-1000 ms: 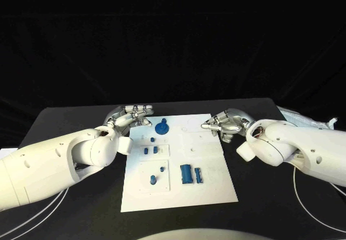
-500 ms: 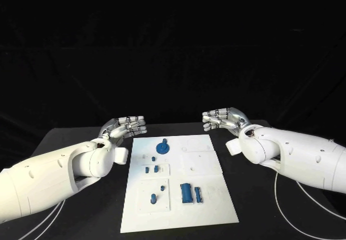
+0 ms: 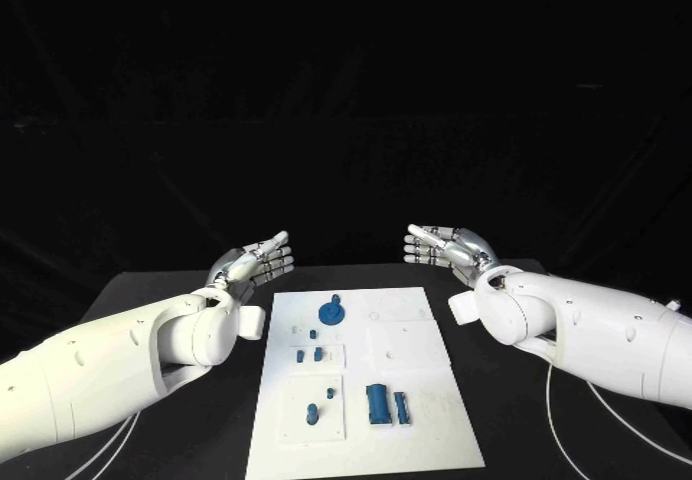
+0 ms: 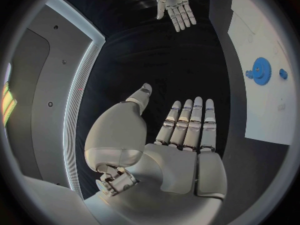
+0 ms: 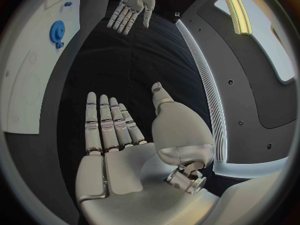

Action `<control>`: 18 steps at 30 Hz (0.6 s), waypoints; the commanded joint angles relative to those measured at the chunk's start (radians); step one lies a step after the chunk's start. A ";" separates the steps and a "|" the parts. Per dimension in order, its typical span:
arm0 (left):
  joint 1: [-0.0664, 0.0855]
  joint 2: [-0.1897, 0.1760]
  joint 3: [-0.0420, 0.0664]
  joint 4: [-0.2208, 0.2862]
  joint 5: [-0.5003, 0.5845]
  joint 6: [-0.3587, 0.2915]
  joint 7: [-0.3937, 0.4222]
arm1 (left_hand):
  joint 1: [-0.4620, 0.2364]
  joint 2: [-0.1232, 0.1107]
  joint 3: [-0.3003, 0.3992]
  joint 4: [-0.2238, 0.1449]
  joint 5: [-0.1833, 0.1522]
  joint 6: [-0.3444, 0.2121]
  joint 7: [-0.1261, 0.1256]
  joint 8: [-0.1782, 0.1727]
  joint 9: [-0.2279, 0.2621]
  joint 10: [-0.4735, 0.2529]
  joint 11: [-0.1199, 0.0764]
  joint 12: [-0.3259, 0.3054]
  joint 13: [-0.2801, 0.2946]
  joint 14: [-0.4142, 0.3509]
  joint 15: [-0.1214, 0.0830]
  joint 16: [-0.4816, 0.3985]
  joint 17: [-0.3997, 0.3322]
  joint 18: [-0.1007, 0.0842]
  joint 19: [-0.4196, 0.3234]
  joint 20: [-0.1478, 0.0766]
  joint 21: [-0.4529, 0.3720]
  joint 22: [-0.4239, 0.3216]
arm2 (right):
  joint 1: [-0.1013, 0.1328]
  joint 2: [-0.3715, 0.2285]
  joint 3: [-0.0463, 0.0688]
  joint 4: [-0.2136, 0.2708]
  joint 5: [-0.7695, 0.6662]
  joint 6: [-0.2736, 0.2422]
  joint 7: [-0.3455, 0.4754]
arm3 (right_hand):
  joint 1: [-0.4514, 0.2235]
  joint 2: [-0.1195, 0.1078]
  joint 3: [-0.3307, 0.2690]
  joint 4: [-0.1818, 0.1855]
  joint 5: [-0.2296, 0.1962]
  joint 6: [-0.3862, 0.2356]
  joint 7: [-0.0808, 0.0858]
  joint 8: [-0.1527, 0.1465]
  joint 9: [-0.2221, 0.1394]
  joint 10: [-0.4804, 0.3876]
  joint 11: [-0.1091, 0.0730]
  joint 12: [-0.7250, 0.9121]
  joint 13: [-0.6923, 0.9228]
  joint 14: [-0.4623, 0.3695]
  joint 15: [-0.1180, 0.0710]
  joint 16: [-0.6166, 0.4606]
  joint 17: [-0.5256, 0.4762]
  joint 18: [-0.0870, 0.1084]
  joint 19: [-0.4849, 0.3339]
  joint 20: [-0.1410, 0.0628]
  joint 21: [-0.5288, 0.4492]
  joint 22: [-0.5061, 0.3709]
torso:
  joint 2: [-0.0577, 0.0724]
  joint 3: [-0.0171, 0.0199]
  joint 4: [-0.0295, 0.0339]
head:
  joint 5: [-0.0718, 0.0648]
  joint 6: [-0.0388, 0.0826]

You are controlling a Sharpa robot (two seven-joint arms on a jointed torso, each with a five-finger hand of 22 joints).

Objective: Assemble the parts on the task board

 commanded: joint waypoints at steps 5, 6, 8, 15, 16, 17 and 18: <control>-0.034 -0.003 0.014 0.096 -0.043 -0.218 0.080 | -0.404 0.026 -0.100 0.001 -0.022 -0.280 -0.053 -0.019 -0.015 -0.288 -0.056 -0.027 -0.014 -0.284 -0.109 -0.119 -0.019 -0.052 -0.232 -0.080 -0.018 -0.138 | -0.039 -0.011 0.015 0.125 0.081 -0.224 0.079 | -0.414 -0.012 -0.025 -0.001 -0.091 -0.283 -0.061 -0.019 -0.018 -0.320 -0.105 -0.018 -0.032 -0.324 -0.057 -0.033 -0.061 -0.062 -0.271 -0.067 -0.101 -0.058 | -0.019 0.0089 0.0166 | 0.021 0.034; -0.039 -0.003 0.016 0.110 -0.047 -0.244 0.088 | -0.428 0.026 -0.106 0.001 -0.022 -0.296 -0.123 -0.019 -0.015 -0.305 -0.059 -0.027 -0.014 -0.301 -0.109 -0.119 -0.019 -0.052 -0.245 -0.085 -0.018 -0.146 | -0.046 -0.013 0.017 0.146 0.092 -0.255 0.088 | -0.439 -0.012 -0.025 -0.001 -0.091 -0.301 -0.064 -0.019 -0.018 -0.340 -0.105 -0.018 -0.032 -0.344 -0.057 -0.033 -0.061 -0.064 -0.288 -0.071 -0.107 -0.061 | -0.019 0.0089 0.0166 | 0.021 0.034; -0.047 -0.004 0.020 0.132 -0.055 -0.285 0.101 | -0.468 0.026 -0.115 0.001 -0.022 -0.324 -0.123 -0.019 -0.015 -0.333 -0.130 -0.027 -0.014 -0.330 -0.109 -0.119 -0.019 -0.063 -0.269 -0.093 -0.018 -0.160 | -0.057 -0.016 0.022 0.181 0.111 -0.308 0.105 | -0.481 -0.012 -0.025 -0.001 -0.091 -0.329 -0.070 -0.019 -0.018 -0.372 -0.105 -0.018 -0.032 -0.376 -0.057 -0.033 -0.061 -0.064 -0.315 -0.077 -0.117 -0.135 | -0.019 0.0089 0.0166 | 0.021 0.034; -0.065 -0.005 0.026 0.177 -0.070 -0.370 0.128 | -0.591 0.026 -0.146 0.001 -0.022 -0.409 -0.123 -0.019 -0.015 -0.421 -0.130 -0.027 -0.014 -0.416 -0.109 -0.119 -0.019 -0.139 -0.340 -0.117 -0.018 -0.202 | -0.084 -0.025 0.032 0.264 0.155 -0.431 0.144 | -0.605 -0.012 -0.025 -0.001 -0.091 -0.414 -0.141 -0.019 -0.018 -0.469 -0.105 -0.018 -0.032 -0.473 -0.057 -0.033 -0.061 -0.144 -0.395 -0.155 -0.148 -0.135 | -0.019 0.0089 0.0166 | 0.021 0.034; -0.065 -0.006 0.026 0.179 -0.071 -0.372 0.129 | -0.600 0.026 -0.148 0.001 -0.022 -0.415 -0.123 -0.019 -0.015 -0.427 -0.130 -0.027 -0.014 -0.422 -0.109 -0.119 -0.019 -0.139 -0.344 -0.187 -0.018 -0.205 | -0.086 -0.026 0.032 0.270 0.159 -0.440 0.147 | -0.614 -0.012 -0.025 -0.001 -0.091 -0.420 -0.141 -0.019 -0.018 -0.476 -0.105 -0.018 -0.032 -0.481 -0.057 -0.033 -0.061 -0.144 -0.401 -0.155 -0.150 -0.135 | -0.019 0.0089 0.0166 | 0.021 0.034; -0.065 -0.006 0.026 0.179 -0.071 -0.373 0.129 | -0.616 0.026 -0.152 0.001 -0.022 -0.426 -0.123 -0.019 -0.015 -0.439 -0.130 -0.027 -0.014 -0.433 -0.109 -0.119 -0.019 -0.139 -0.353 -0.187 -0.018 -0.211 | -0.087 -0.026 0.033 0.274 0.161 -0.446 0.149 | -0.631 -0.012 -0.025 -0.001 -0.091 -0.431 -0.141 -0.019 -0.018 -0.488 -0.105 -0.018 -0.032 -0.493 -0.057 -0.033 -0.061 -0.144 -0.413 -0.155 -0.154 -0.135 | -0.019 0.0089 0.0166 | 0.021 0.034; -0.065 -0.006 0.026 0.179 -0.071 -0.373 0.129 | -0.629 0.026 -0.153 0.001 -0.022 -0.435 -0.123 -0.019 -0.015 -0.448 -0.130 -0.027 -0.014 -0.442 -0.109 -0.119 -0.019 -0.139 -0.360 -0.187 -0.018 -0.215 | -0.088 -0.027 0.033 0.276 0.162 -0.450 0.150 | -0.644 -0.012 -0.025 -0.001 -0.091 -0.440 -0.141 -0.019 -0.018 -0.498 -0.105 -0.018 -0.032 -0.504 -0.057 -0.033 -0.061 -0.144 -0.421 -0.155 -0.157 -0.135 | -0.019 0.0089 0.0166 | 0.021 0.034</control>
